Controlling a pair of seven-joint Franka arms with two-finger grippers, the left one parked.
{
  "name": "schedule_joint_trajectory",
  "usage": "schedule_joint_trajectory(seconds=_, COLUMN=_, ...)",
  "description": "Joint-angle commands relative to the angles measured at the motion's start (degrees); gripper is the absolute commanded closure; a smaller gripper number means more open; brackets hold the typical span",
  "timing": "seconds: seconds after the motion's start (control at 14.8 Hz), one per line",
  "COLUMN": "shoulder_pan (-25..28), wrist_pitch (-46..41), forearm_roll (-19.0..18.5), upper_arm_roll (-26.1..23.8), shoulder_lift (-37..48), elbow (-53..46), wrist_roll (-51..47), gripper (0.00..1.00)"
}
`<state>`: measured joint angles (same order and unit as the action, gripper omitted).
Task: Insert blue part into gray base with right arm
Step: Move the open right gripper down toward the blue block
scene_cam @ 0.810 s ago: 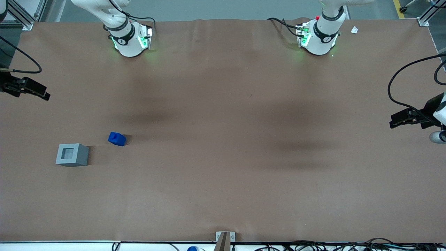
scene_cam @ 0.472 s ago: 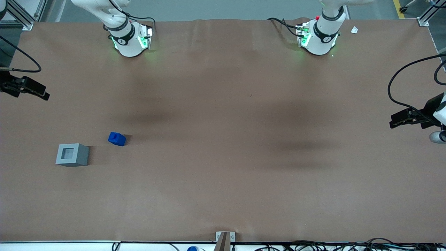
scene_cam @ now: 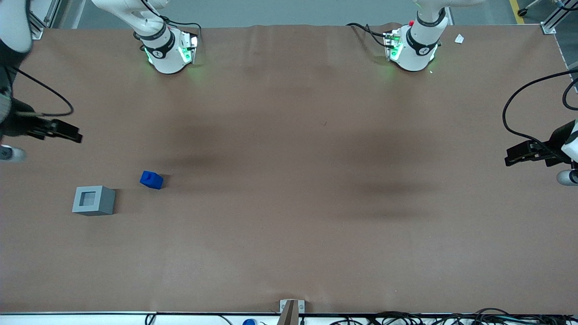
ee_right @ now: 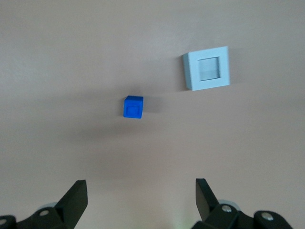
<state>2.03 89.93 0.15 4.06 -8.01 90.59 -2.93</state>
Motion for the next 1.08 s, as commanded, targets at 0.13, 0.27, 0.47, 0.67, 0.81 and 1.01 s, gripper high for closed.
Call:
schedule_joint_trajectory(seconds=0.13, shoulder_pan=0.3, wrist_pitch=11.0, forearm_roll=1.9, upper_arm_roll=0.0, shoulder_lift=-1.1, elbow=10.5, wrist_roll=-0.2, gripper=0.0)
schedule_joint_trajectory(seconds=0.27, shoulder_pan=0.3, wrist_pitch=16.7, forearm_roll=3.2, upper_arm_roll=0.0, shoulder_lift=-1.4, elbow=15.2, wrist_roll=-0.3, gripper=0.0)
schedule_joint_trajectory(seconds=0.47, shoulder_pan=0.5, wrist_pitch=23.0, forearm_roll=3.2, upper_arm_roll=0.0, shoulder_lift=-3.1, elbow=19.6, wrist_roll=-0.7, gripper=0.0)
schedule_joint_trajectory(seconds=0.67, shoulder_pan=0.2, wrist_pitch=25.8, forearm_roll=3.2, upper_arm_roll=0.0, shoulder_lift=-7.4, elbow=19.7, wrist_roll=-0.7, gripper=0.02)
schedule_joint_trajectory(seconds=0.81, shoulder_pan=0.3, wrist_pitch=27.4, forearm_roll=3.5, upper_arm_roll=0.0, shoulder_lift=-9.6, elbow=19.7, wrist_roll=-0.8, gripper=0.05)
schedule_joint_trajectory(seconds=1.01, shoulder_pan=1.5, wrist_pitch=28.6, forearm_roll=6.3, upper_arm_roll=0.0, shoulder_lift=-11.9, elbow=19.6, wrist_roll=-2.6, gripper=0.09)
